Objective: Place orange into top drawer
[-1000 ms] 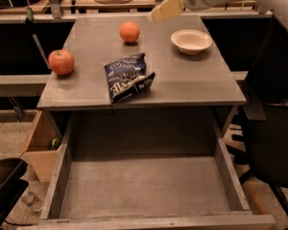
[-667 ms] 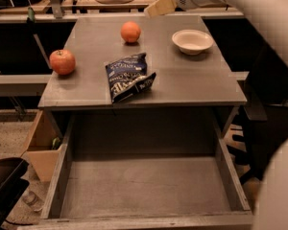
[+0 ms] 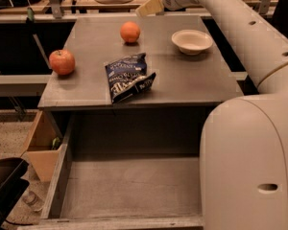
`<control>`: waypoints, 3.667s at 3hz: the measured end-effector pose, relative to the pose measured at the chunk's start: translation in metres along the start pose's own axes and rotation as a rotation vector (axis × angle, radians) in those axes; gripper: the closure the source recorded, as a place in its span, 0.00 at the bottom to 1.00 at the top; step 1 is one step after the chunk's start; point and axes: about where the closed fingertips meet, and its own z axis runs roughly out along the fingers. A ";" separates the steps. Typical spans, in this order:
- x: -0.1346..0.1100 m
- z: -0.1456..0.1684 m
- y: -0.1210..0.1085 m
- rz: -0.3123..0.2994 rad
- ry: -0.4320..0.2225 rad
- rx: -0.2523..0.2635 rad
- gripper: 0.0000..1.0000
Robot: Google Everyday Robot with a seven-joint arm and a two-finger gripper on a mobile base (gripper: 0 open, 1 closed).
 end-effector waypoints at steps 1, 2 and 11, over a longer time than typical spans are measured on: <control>0.011 0.026 0.013 -0.002 0.014 -0.029 0.00; 0.030 0.058 0.026 0.014 0.035 -0.071 0.00; 0.064 0.127 0.106 0.101 0.081 -0.333 0.64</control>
Offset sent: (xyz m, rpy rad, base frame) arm 0.0457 0.0378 -0.0685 0.0138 0.0822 0.0629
